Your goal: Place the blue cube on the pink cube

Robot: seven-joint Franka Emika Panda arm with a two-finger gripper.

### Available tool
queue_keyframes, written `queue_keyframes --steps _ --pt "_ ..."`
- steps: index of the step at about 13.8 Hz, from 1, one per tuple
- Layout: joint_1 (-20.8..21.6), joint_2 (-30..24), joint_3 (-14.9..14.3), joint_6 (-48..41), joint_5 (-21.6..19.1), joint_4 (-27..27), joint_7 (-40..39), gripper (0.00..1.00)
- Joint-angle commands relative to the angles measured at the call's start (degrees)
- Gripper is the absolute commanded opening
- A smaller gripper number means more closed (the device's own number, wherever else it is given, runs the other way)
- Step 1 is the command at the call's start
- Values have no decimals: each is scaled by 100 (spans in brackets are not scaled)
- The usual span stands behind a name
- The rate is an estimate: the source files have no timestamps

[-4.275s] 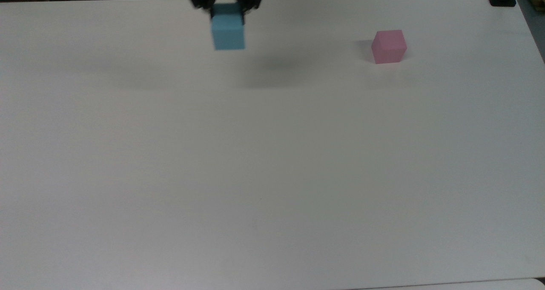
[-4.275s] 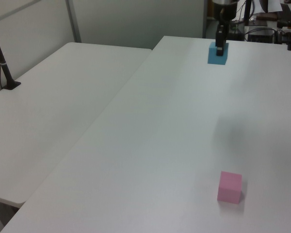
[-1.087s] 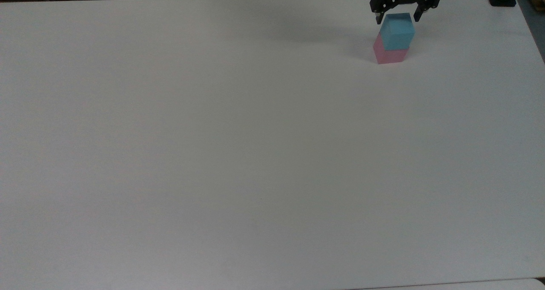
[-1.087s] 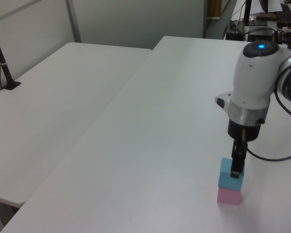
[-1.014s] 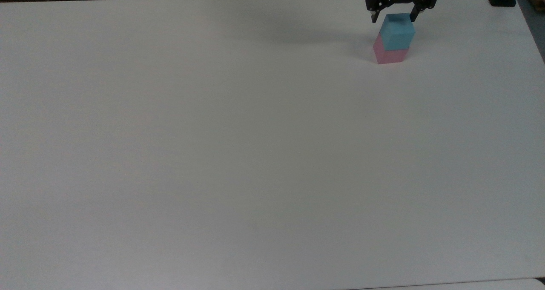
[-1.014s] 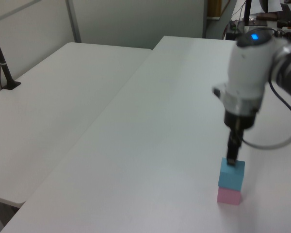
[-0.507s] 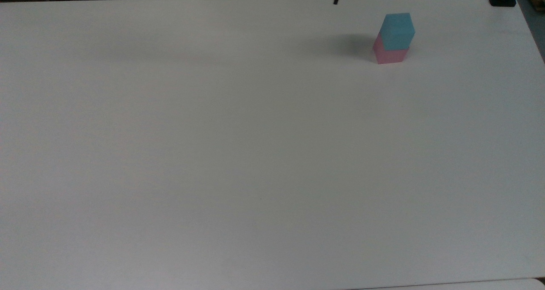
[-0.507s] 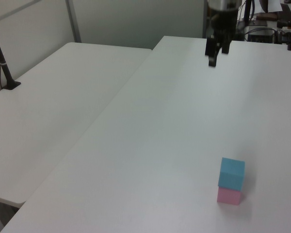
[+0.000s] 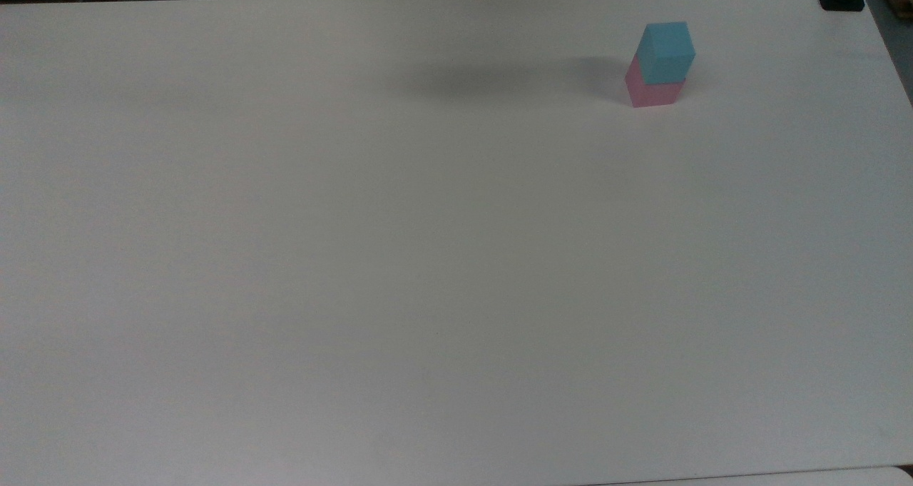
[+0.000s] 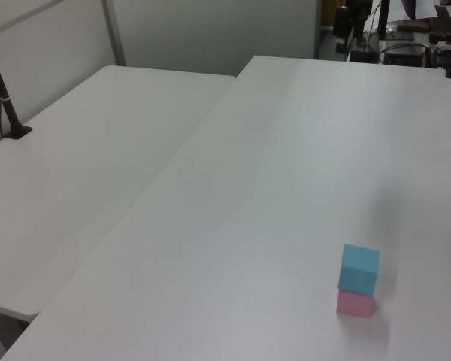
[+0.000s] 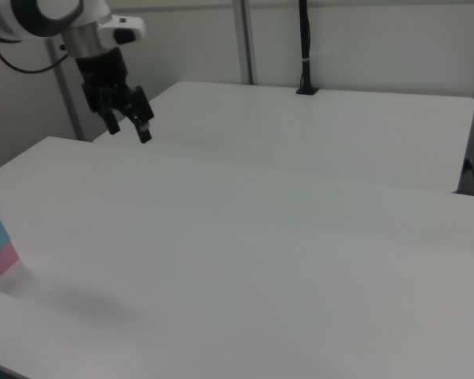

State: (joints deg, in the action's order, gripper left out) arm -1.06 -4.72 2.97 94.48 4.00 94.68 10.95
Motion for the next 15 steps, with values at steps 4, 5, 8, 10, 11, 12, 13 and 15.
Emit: queue_keyframes --steps 4,5,8,10,11,12,13,15 --pt "36 -12 -305 -62 4 -46 -682 100" --pt "36 -12 -306 -62 30 -54 -682 100" --pt "53 15 -594 -70 5 -334 -665 100" --pt "88 15 -762 -114 -5 -406 -656 100" --pt "89 15 -771 -114 4 -406 -621 100" --pt "89 15 -780 -123 4 -415 -612 100" --pt "115 -3 -824 -141 4 -415 -603 100" --pt "132 -12 -877 -150 -5 -415 -603 100"
